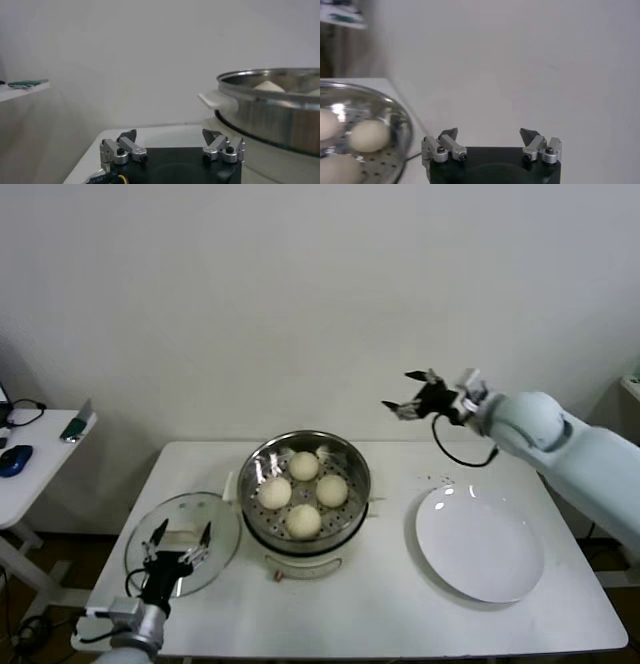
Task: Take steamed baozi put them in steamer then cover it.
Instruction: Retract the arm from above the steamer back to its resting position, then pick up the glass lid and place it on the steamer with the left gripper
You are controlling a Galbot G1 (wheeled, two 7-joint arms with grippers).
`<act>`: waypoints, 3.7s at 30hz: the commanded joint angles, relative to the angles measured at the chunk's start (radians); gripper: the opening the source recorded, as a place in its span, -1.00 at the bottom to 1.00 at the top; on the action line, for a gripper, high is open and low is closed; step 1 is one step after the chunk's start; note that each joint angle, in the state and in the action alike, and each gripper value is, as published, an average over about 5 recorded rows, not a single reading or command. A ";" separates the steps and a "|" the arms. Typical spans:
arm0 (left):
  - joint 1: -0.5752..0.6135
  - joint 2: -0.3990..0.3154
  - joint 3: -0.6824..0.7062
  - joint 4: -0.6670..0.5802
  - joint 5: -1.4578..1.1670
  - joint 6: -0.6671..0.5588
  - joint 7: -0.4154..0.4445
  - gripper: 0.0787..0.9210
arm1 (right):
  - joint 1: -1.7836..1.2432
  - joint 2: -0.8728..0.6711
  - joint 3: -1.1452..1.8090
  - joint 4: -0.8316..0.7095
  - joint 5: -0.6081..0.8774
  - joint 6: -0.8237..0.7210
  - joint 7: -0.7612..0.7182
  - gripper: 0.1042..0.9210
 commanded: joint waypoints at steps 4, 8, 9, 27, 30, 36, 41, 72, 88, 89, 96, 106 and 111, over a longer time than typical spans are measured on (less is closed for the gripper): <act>-0.001 0.019 0.004 0.048 0.071 -0.030 -0.004 0.77 | -1.184 0.215 1.131 0.107 -0.182 0.298 0.100 0.76; 0.010 0.028 -0.006 0.052 0.114 -0.056 -0.009 0.77 | -1.302 0.339 1.186 0.080 -0.216 0.419 0.069 0.76; 0.014 0.030 -0.008 0.050 0.124 -0.062 -0.012 0.77 | -1.321 0.361 1.192 0.072 -0.225 0.443 0.064 0.76; -0.027 0.076 -0.068 0.298 1.298 -0.308 -0.498 0.77 | -1.445 0.605 1.093 0.078 -0.337 0.564 0.068 0.76; -0.050 0.082 -0.059 0.368 1.395 -0.297 -0.519 0.77 | -1.449 0.633 1.074 0.079 -0.356 0.567 0.069 0.76; -0.094 0.080 -0.042 0.484 1.494 -0.282 -0.536 0.77 | -1.459 0.656 1.061 0.077 -0.373 0.578 0.074 0.76; -0.116 0.074 -0.034 0.525 1.507 -0.261 -0.534 0.77 | -1.466 0.657 1.062 0.068 -0.376 0.589 0.079 0.76; -0.258 0.035 -0.004 0.554 1.588 -0.084 -0.452 0.77 | -1.523 0.673 1.076 0.072 -0.393 0.648 0.090 0.76; -0.252 0.020 0.010 0.529 1.572 -0.070 -0.420 0.04 | -1.532 0.684 1.071 0.084 -0.411 0.653 0.093 0.76; -0.252 0.018 0.011 0.530 1.571 -0.070 -0.420 -0.04 | -1.533 0.684 1.071 0.086 -0.412 0.653 0.093 0.76; -0.254 0.017 0.009 0.536 1.567 -0.065 -0.418 -0.54 | -1.527 0.684 1.074 0.094 -0.414 0.651 0.091 0.76; -0.233 0.034 0.006 0.470 1.510 -0.074 -0.419 -0.87 | -1.527 0.680 1.086 0.100 -0.415 0.647 0.091 0.76; -0.193 0.077 0.003 0.312 1.429 -0.052 -0.371 -0.87 | -1.525 0.676 1.090 0.101 -0.415 0.645 0.092 0.76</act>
